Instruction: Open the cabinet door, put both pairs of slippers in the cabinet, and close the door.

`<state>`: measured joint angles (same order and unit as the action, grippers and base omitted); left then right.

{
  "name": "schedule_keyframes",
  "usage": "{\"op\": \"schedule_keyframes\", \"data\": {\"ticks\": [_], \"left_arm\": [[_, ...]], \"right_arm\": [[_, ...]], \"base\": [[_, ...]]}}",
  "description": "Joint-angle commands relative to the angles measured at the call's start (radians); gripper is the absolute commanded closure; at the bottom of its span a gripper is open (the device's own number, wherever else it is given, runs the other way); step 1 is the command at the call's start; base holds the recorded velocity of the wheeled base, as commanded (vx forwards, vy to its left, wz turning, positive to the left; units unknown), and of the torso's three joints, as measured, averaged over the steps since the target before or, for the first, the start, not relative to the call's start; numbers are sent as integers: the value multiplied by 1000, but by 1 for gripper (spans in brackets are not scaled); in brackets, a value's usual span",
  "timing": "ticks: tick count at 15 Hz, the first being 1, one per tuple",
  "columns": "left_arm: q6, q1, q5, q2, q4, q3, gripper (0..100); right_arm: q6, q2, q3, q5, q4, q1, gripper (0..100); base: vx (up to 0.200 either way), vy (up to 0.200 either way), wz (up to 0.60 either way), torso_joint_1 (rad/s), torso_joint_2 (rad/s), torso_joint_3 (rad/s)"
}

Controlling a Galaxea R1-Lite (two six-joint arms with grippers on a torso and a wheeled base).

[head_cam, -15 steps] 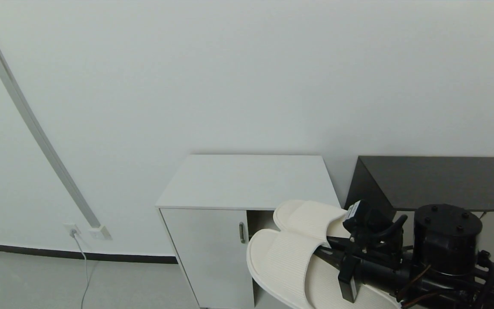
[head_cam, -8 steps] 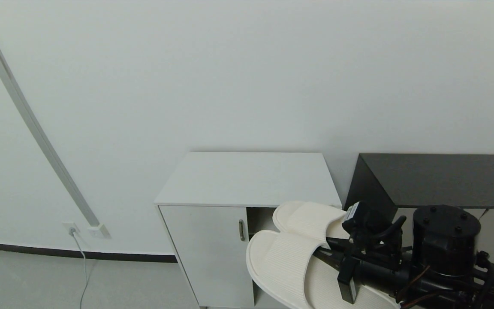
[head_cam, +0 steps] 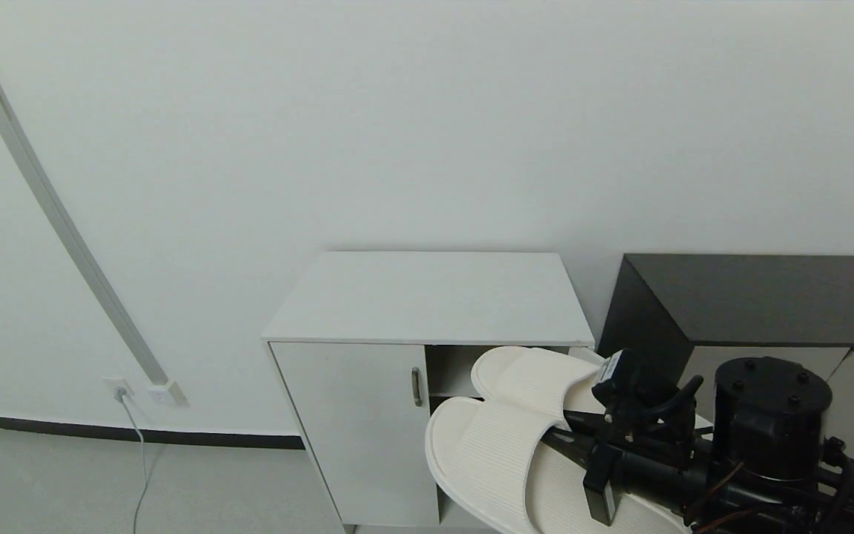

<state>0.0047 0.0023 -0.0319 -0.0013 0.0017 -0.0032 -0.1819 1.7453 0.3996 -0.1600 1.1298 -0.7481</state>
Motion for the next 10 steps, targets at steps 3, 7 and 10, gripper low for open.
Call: {"op": "schedule_keyframes", "data": {"ticks": [3,7,10], "left_arm": [[0,1,0,1,0,0,100],[0,1,0,1,0,0,100],[0,1,0,1,0,0,100]], "right_arm": [[-1,3,-2,0,2,-4,100],[-1,3,-4,-1,2,-5,100],[-1,5,-8,0,25,-5,100]], "base": [[0,0,0,-149,334,183],[0,0,0,-150,351,195],[0,0,0,-162,368,203]]}}
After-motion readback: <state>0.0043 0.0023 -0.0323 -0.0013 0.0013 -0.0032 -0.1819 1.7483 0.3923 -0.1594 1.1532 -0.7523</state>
